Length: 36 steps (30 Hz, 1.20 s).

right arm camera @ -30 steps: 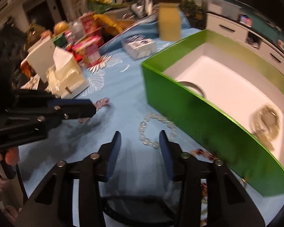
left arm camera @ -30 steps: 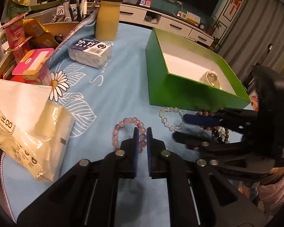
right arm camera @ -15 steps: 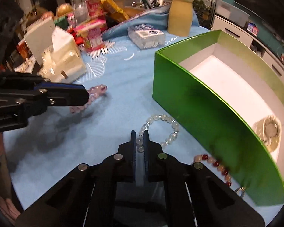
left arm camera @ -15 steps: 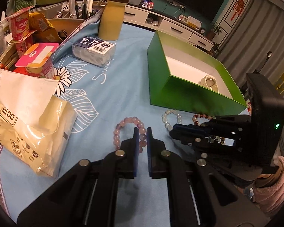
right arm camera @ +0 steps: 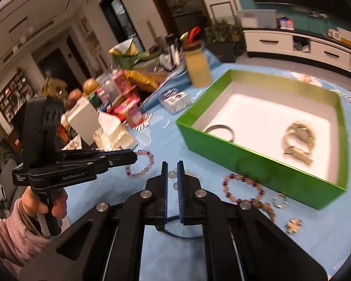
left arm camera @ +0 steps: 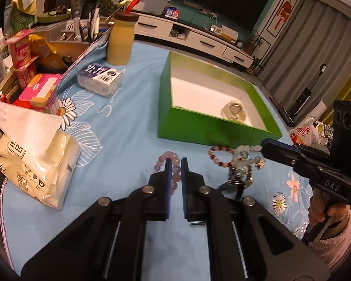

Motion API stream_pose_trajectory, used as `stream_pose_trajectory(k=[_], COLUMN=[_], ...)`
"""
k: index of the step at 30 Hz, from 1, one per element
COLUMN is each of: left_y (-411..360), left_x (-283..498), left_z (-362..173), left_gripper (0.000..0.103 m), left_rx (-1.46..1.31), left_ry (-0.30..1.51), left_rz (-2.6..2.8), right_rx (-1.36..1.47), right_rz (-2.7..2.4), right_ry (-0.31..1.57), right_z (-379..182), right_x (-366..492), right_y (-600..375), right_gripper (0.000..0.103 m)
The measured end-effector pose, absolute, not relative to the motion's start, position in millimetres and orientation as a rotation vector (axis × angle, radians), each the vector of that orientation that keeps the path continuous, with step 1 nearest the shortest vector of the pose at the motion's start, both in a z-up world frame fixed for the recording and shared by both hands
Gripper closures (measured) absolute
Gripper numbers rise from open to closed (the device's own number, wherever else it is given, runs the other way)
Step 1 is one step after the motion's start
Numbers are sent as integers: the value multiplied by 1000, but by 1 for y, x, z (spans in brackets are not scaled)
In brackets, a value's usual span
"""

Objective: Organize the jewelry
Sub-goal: 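Carry both bracelets into the green box and open both tools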

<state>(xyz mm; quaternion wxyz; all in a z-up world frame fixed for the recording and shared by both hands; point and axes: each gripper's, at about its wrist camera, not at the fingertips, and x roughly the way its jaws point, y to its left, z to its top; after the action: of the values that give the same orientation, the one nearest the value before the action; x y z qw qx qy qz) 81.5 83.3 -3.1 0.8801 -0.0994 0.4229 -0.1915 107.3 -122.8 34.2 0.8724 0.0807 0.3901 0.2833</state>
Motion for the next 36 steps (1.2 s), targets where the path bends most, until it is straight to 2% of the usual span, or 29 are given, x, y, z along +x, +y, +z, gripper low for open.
stream_pose_trajectory(k=[15,27,36], left_y=[44,-2,-26], left_x=[91,139,195], left_z=[35,51,38], left_gripper=[96,96,96], left_rx=[-199,-177,-181], left_ry=[842,835,885], left_rz=[-464,-512,-506], right_rx=[250,254,237], right_rz=[416,374,380], right_ry=[691,651,665], right_z=[62,69,64], right_x=[89,113,153], right_y=[-210,-233,-221], right_gripper=[96,96,96])
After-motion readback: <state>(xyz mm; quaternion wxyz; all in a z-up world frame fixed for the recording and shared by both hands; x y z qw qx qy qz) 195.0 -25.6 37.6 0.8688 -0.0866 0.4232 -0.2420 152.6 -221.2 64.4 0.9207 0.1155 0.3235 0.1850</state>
